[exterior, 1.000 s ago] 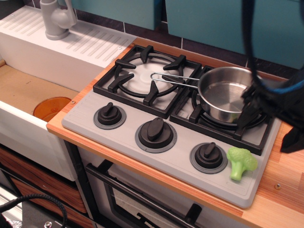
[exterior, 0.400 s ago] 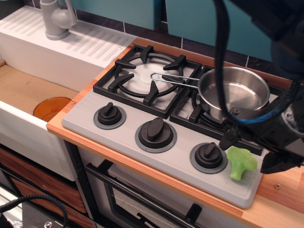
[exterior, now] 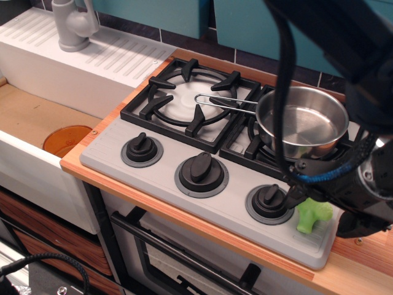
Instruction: Put pot or pan on stove and put cauliflower in pot or pan
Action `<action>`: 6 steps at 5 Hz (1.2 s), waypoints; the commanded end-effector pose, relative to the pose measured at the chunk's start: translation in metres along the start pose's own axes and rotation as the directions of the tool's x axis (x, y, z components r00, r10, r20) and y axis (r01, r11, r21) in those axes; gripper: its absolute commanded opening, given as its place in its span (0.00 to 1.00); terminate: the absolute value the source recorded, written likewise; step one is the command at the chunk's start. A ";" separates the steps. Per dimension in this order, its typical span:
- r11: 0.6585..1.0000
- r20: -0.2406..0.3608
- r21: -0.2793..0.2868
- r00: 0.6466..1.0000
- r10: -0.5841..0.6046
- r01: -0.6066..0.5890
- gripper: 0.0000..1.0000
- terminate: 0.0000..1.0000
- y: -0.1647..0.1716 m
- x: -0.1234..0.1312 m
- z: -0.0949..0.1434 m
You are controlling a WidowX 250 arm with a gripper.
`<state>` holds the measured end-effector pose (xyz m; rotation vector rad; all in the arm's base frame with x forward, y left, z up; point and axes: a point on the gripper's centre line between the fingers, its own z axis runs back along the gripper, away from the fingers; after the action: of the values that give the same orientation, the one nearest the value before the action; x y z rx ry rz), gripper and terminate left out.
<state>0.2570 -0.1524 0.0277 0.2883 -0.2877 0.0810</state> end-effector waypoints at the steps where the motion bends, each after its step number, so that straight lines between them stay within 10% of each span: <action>1: 1.000 0.048 -0.022 0.999 0.016 -0.015 1.00 0.00 -0.003 0.008 -0.003; 2: 1.000 0.053 -0.023 0.999 0.013 -0.011 0.00 0.00 -0.002 0.011 -0.003; 6: 0.999 -0.006 0.028 0.999 0.040 -0.040 0.00 0.00 0.014 0.029 0.060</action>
<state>0.2579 -0.1502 0.0740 0.3607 -0.2272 0.1136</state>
